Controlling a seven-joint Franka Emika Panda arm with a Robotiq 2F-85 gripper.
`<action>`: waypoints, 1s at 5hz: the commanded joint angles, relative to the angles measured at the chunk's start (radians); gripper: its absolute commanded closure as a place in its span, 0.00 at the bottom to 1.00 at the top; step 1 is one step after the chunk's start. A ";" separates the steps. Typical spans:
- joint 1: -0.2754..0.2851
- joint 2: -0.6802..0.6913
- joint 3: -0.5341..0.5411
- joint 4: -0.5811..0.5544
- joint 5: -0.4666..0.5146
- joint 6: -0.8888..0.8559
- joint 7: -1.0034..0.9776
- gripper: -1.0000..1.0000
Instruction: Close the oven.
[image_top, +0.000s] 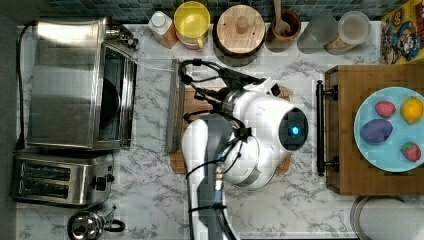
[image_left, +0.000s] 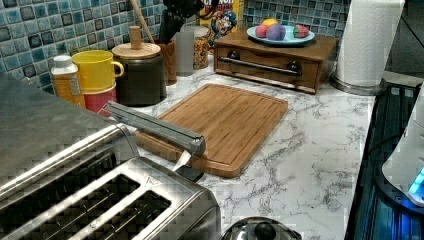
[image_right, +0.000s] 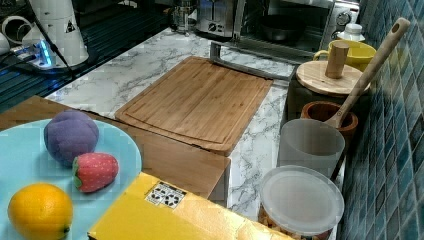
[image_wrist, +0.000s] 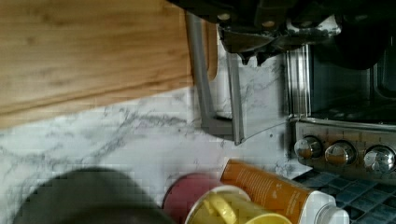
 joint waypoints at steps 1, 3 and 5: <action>-0.024 0.099 -0.017 -0.072 0.249 -0.025 -0.320 1.00; -0.014 0.225 0.006 -0.044 0.411 0.034 -0.525 1.00; -0.012 0.227 0.048 -0.065 0.654 0.077 -0.759 1.00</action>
